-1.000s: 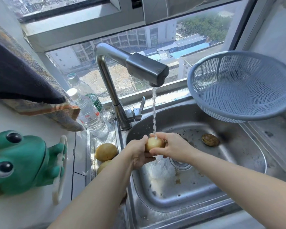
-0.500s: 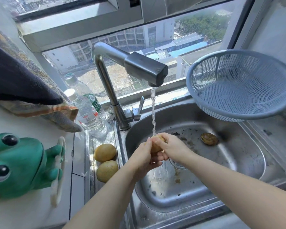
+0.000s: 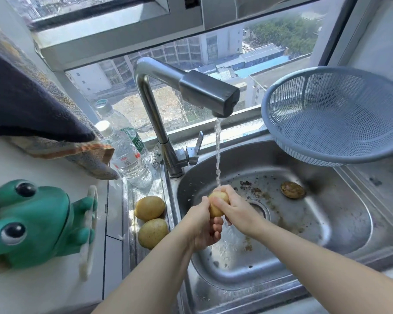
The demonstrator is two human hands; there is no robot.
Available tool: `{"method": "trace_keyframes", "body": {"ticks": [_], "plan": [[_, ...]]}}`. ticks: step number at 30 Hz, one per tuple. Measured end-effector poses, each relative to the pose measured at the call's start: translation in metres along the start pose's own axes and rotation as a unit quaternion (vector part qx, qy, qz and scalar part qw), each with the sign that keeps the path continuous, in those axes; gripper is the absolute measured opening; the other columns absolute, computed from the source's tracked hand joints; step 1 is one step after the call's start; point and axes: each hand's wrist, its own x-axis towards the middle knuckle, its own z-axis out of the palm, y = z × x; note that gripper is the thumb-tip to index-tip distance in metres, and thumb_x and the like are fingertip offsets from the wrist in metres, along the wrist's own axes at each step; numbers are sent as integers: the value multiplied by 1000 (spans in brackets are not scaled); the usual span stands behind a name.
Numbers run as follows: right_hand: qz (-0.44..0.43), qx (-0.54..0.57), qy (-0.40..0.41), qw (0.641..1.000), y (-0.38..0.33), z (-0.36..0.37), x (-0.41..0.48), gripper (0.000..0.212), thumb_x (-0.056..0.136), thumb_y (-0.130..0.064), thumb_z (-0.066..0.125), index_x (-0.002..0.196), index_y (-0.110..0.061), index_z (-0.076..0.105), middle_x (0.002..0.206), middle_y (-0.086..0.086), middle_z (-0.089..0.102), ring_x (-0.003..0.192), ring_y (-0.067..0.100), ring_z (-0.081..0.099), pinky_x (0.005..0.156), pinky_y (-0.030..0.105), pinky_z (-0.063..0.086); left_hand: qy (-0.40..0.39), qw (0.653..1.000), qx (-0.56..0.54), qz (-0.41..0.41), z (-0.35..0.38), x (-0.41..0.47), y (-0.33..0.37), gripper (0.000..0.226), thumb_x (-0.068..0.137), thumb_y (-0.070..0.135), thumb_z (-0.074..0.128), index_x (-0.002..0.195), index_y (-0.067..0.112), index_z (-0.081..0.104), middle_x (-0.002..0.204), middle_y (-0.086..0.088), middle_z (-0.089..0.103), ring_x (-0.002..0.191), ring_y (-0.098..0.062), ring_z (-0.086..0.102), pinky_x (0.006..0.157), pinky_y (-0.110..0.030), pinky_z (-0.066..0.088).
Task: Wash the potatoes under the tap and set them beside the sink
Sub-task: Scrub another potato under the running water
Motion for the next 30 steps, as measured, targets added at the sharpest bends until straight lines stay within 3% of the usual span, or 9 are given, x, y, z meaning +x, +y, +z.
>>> {"method": "trace_keyframes", "body": {"ticks": [4, 9, 13, 17, 19, 22, 25, 28, 30], "plan": [[16, 43, -14, 999, 0, -1, 2, 20, 102, -28, 34, 93, -23, 51, 73, -6, 48, 59, 6, 42, 52, 21, 35, 3, 1000, 24, 7, -2, -1, -2, 53, 102, 51, 20, 78, 12, 49, 48, 3, 35, 36, -7, 30, 37, -14, 29], [44, 56, 105, 992, -10, 4, 8, 38, 102, -31, 32, 79, -9, 53, 65, -1, 50, 56, 11, 43, 52, 25, 35, 3, 994, 78, 76, 5, 2, -3, 51, 103, 45, 20, 76, 12, 47, 47, 3, 37, 38, -7, 29, 40, -15, 29], [50, 19, 17, 998, -17, 2, 0, 24, 101, -36, 35, 111, -17, 45, 82, -3, 49, 61, 10, 45, 51, 23, 40, 20, 994, 68, 79, -1, 4, 0, 47, 104, 43, 20, 82, 12, 48, 48, 2, 37, 36, -7, 30, 39, -15, 29], [30, -54, -74, 995, -14, 1, -8, 40, 97, -34, 43, 130, -28, 21, 95, -9, 47, 76, 2, 48, 69, 21, 40, 31, 997, 49, 50, -8, 8, 5, 53, 103, 46, 19, 70, 13, 44, 43, 4, 36, 34, -6, 29, 36, -14, 28], [36, -24, -29, 999, -12, 6, -6, 34, 98, -33, 43, 127, -24, 27, 97, -7, 48, 82, 4, 48, 76, 27, 38, 37, 997, 48, 46, -4, 9, 4, 53, 103, 46, 19, 69, 14, 43, 41, 4, 36, 31, -6, 28, 36, -12, 27], [68, 30, 85, 994, -10, 14, 6, 12, 100, -28, 38, 103, -18, 45, 88, -3, 52, 80, 12, 48, 75, 29, 37, 45, 995, 68, 61, 4, 13, -3, 49, 104, 41, 20, 73, 12, 44, 45, 2, 37, 30, -5, 28, 36, -11, 26], [124, 58, 144, 980, -7, 21, 12, 24, 100, -29, 34, 81, -22, 46, 84, 6, 55, 77, 22, 50, 71, 34, 40, 56, 991, 93, 72, 5, 19, -10, 48, 105, 35, 23, 73, 8, 46, 52, -2, 41, 31, -6, 30, 36, -12, 29], [132, 94, 59, 985, -9, 28, 2, 9, 100, -27, 36, 106, -24, 41, 79, 2, 52, 63, 14, 49, 62, 28, 45, 75, 994, 58, 50, -6, 22, -10, 52, 104, 37, 24, 67, 9, 47, 45, 0, 40, 30, -6, 32, 37, -12, 30], [124, 143, 10, 982, -15, 31, -3, 23, 99, -18, 40, 120, -24, 33, 76, 1, 50, 56, 10, 46, 53, 20, 43, 80, 995, 38, 39, -12, 23, -9, 54, 104, 41, 24, 66, 9, 47, 39, 2, 39, 29, -6, 32, 36, -13, 31]]}}
